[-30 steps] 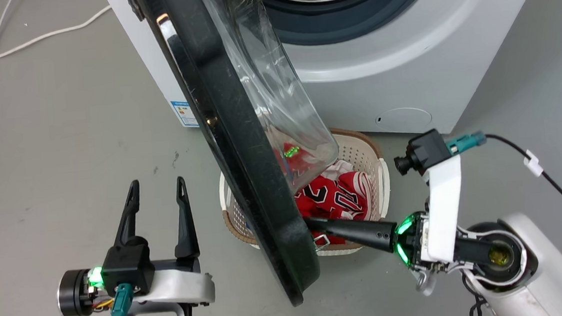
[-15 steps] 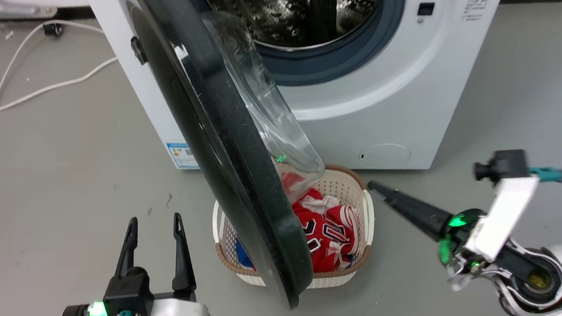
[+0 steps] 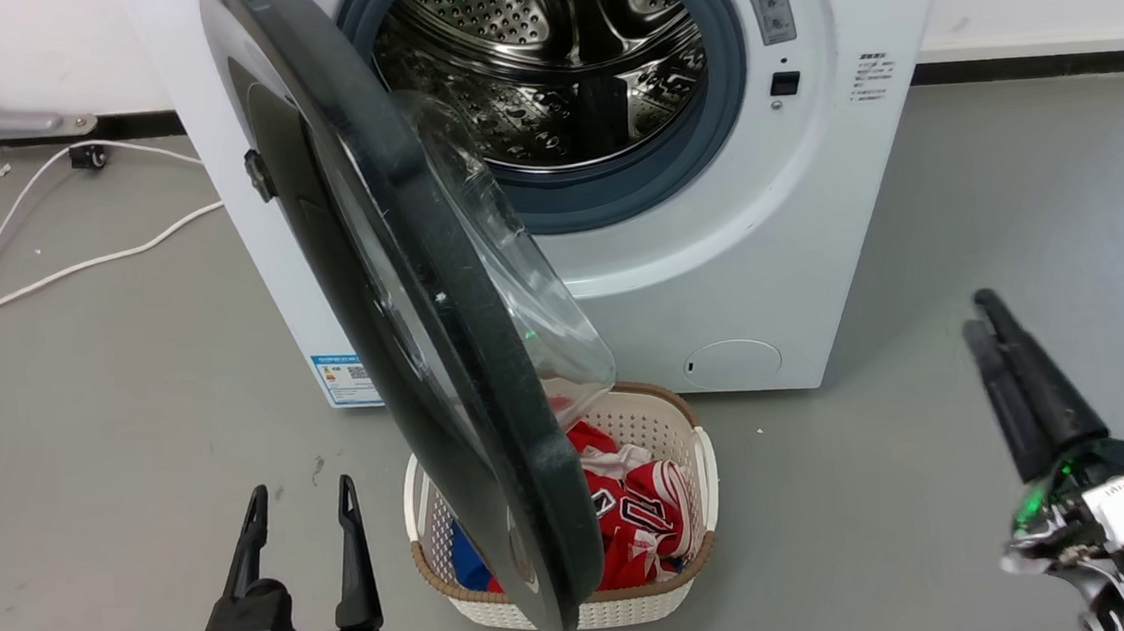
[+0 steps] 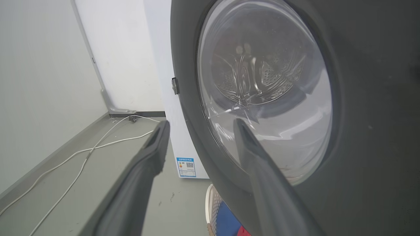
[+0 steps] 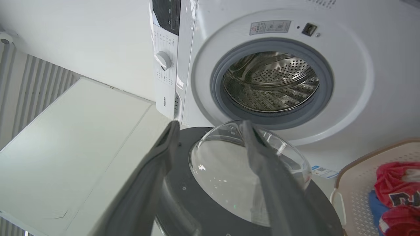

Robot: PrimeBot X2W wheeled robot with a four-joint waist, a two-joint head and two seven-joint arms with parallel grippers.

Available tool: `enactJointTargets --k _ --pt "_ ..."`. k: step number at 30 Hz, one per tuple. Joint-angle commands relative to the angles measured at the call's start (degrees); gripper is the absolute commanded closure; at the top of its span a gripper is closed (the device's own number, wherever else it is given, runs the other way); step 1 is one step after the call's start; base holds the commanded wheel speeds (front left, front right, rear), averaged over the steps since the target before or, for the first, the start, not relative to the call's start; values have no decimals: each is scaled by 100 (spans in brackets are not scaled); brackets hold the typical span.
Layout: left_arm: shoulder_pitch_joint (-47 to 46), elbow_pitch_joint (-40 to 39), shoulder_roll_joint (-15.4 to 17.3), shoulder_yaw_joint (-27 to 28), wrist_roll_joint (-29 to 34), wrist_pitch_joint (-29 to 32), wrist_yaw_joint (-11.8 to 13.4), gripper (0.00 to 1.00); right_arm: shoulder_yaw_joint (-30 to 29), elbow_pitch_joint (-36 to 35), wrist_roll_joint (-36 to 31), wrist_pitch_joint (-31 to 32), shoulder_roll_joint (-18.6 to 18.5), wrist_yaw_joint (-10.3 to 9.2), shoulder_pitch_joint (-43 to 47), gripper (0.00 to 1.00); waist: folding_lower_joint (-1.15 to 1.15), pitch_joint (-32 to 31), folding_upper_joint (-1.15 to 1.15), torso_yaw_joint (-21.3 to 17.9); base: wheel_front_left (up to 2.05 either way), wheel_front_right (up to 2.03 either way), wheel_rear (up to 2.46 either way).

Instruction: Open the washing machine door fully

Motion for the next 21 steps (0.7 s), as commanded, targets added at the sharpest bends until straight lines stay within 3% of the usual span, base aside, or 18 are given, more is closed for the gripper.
enactJointTargets --k 1,8,10,16,21 --pt "71 -28 0 21 13 -16 15 0 -75 -95 -295 -296 -24 2 166 0 1 -27 0 -53 0 0 0" --pt "114 -35 -2 51 3 -16 3 0 -6 -338 -2476 -2263 -214 2 484 0 1 -68 0 -145 0 0 0" --pt "122 -41 -2 62 6 -16 5 0 -61 -347 -3288 -2415 -248 2 538 0 1 -80 0 -165 0 0 0" --pt "134 -55 -4 59 7 -16 14 0 -388 -618 -5772 -2441 196 2 699 0 1 -76 0 -201 0 0 0" --pt "107 -44 -5 50 7 -16 15 0 -272 -744 -7170 -2444 403 2 826 0 1 -56 0 -192 0 0 0"
